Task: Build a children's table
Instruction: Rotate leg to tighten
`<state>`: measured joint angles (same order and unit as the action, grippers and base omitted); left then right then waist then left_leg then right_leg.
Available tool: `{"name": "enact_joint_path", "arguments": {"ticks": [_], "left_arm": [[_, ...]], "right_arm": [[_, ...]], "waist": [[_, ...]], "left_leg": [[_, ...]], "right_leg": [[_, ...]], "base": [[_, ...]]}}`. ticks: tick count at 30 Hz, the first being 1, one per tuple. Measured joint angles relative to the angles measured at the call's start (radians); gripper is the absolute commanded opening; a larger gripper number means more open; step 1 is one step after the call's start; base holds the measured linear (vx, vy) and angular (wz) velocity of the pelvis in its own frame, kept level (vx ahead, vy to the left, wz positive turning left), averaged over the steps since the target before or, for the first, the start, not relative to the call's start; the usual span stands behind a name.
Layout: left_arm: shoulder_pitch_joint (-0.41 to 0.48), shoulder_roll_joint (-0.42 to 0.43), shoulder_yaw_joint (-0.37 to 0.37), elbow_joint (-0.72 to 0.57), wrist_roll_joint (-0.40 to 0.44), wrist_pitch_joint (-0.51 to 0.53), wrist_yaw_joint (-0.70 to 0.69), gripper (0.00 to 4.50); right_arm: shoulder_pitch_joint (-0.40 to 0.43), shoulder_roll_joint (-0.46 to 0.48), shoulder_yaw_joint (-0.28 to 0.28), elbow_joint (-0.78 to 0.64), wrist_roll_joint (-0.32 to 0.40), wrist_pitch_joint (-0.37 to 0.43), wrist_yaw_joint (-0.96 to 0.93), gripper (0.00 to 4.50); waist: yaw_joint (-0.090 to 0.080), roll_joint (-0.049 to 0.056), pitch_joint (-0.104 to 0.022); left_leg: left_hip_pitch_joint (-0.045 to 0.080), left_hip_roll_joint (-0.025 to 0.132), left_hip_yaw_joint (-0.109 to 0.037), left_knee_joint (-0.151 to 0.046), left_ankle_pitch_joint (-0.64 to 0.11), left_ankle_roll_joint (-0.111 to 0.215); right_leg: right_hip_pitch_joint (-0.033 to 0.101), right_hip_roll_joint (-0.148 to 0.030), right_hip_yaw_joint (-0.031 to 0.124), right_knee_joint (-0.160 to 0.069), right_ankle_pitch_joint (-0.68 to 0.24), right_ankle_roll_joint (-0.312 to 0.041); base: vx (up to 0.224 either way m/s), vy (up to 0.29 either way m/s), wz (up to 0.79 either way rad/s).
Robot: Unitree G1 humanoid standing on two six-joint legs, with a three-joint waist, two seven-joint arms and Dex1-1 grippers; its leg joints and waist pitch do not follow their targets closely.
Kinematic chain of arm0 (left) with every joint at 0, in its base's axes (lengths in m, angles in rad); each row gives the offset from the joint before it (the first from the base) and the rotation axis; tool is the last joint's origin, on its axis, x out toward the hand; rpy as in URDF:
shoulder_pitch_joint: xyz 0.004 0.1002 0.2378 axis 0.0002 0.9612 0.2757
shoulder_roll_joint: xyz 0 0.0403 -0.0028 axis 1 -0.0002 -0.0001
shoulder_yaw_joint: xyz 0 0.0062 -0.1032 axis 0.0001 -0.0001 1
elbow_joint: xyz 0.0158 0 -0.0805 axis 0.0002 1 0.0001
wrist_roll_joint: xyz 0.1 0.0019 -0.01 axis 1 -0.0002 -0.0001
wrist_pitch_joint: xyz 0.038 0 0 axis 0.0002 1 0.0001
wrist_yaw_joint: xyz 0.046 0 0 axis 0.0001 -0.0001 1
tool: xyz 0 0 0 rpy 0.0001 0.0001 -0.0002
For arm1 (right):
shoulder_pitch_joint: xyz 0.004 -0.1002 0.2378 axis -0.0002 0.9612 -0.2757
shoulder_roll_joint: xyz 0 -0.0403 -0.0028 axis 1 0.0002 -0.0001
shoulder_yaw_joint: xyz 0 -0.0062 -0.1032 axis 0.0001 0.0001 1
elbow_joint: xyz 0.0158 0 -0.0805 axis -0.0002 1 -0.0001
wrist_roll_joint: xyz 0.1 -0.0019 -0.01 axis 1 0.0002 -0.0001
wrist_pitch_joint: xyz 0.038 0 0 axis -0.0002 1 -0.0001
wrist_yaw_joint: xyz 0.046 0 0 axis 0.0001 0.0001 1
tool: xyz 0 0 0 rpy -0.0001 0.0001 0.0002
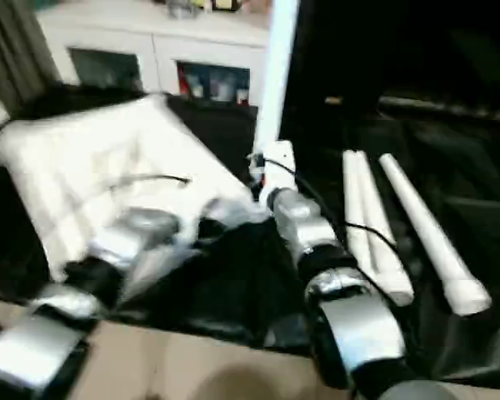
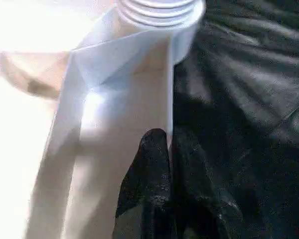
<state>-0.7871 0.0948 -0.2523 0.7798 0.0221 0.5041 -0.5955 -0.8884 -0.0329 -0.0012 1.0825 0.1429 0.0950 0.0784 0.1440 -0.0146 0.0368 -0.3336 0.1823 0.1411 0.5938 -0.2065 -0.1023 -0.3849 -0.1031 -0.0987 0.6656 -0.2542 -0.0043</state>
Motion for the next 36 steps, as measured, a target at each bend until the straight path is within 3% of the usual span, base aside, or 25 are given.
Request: {"name": "enact_joint_path", "arguments": {"ticks": [2,10,16,17,20,25,28,30,36], "left_arm": [[-0.001,-0.008,0.0,0.003,0.0,-0.001,0.023,0.0],[-0.002,-0.006,0.009,0.005,0.002,-0.002,0.032,0.0],[-0.007,-0.001,0.008,0.017,0.001,-0.02,0.028,0.0],[-0.007,0.006,0.007,0.017,0.001,-0.026,0.019,0.0],[-0.006,0.024,0.0,0.015,0.002,-0.044,-0.006,0.0],[-0.006,0.079,-0.003,-0.003,0.016,-0.078,-0.046,0.0],[-0.006,0.102,-0.005,-0.027,0.017,-0.091,-0.073,0.0],[-0.006,0.112,-0.006,-0.043,0.017,-0.094,-0.086,0.0],[0.014,0.17,-0.03,-0.069,0.024,-0.165,-0.162,0.0]], "right_arm": [[-0.015,0.011,-0.004,0.023,-0.004,0.0,-0.04,1.88],[-0.04,0.025,-0.012,0.049,-0.028,-0.001,-0.065,1.88],[-0.056,0.028,-0.025,0.07,-0.032,-0.023,-0.055,1.88],[-0.057,0.03,-0.032,0.07,-0.032,-0.025,-0.045,2.23],[-0.063,0.03,-0.042,0.073,-0.031,-0.031,-0.016,2.61],[-0.067,0.029,-0.049,0.098,-0.025,-0.023,0.044,3.02],[-0.075,0.019,-0.051,0.098,-0.025,-0.015,0.084,3.13],[-0.077,0.013,-0.051,0.095,-0.026,-0.013,0.105,3.49],[-0.026,-0.037,-0.017,0.03,-0.029,0.008,0.305,3.93]], "waist": [[-0.005,-0.006,0.0],[-0.006,-0.006,0.0],[-0.006,-0.005,0.001],[-0.006,-0.005,0.001],[-0.009,-0.002,0.003],[-0.03,0.006,0.007],[-0.032,0.013,0.011],[-0.033,0.016,0.013],[-0.032,0.019,0.016]], "left_leg": [[0.001,0.01,0.011,-0.01,0.005,-0.002],[0.001,0.008,0.014,-0.036,0.005,-0.002],[0.001,0.008,0.015,-0.039,0.005,-0.002],[0.0,0.009,0.015,-0.039,0.005,-0.002],[-0.001,0.009,0.015,-0.039,0.005,-0.002],[-0.01,0.011,0.014,-0.038,0.01,-0.006],[-0.022,0.015,0.013,-0.035,0.026,-0.001],[-0.033,0.015,0.013,-0.031,0.027,0.005],[-0.036,0.017,0.015,-0.025,0.024,0.012]], "right_leg": [[0.003,0.014,0.013,-0.018,0.029,-0.014],[0.004,0.015,0.012,-0.036,0.027,-0.008],[0.003,0.015,0.011,-0.037,0.029,-0.008],[0.003,0.015,0.011,-0.037,0.029,-0.008],[0.002,0.015,0.011,-0.038,0.03,-0.008],[-0.004,0.016,0.008,-0.039,0.036,-0.015],[-0.013,0.019,0.006,-0.039,0.036,-0.016],[-0.02,0.02,0.006,-0.039,0.036,-0.017],[-0.023,0.02,0.003,-0.04,0.036,-0.017]], "base": [[-0.008,-0.021,0.13],[0.0,0.0,0.0],[0.0,0.0,0.0],[0.0,0.0,0.0],[0.0,0.0,0.0],[0.0,0.0,0.0],[0.0,0.0,0.0],[0.0,0.0,0.0],[0.0,0.0,0.0]]}}
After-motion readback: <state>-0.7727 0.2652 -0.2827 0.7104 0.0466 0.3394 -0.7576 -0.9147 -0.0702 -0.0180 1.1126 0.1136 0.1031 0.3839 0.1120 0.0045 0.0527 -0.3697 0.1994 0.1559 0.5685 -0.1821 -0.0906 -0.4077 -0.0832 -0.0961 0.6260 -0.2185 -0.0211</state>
